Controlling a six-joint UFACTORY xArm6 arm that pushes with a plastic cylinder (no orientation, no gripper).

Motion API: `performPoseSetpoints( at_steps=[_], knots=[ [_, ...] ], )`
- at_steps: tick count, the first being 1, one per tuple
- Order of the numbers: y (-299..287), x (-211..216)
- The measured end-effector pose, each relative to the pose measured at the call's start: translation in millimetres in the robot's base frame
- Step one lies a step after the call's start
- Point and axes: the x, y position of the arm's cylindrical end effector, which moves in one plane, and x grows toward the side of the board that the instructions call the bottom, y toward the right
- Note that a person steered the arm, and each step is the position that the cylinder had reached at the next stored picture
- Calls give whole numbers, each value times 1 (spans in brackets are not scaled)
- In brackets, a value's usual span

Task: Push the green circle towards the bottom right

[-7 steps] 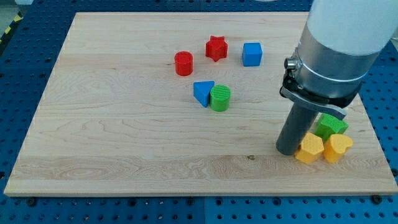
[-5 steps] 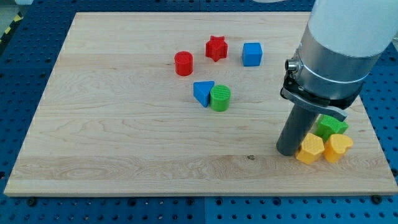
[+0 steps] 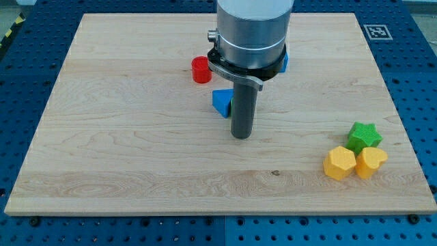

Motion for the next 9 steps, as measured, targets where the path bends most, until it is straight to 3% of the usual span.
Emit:
performPoseSetpoints(
  at_steps=[4, 6, 7, 9],
  knots=[
    [-19, -17],
    [-35, -47],
    [-14, -70],
    [20, -57]
  ],
)
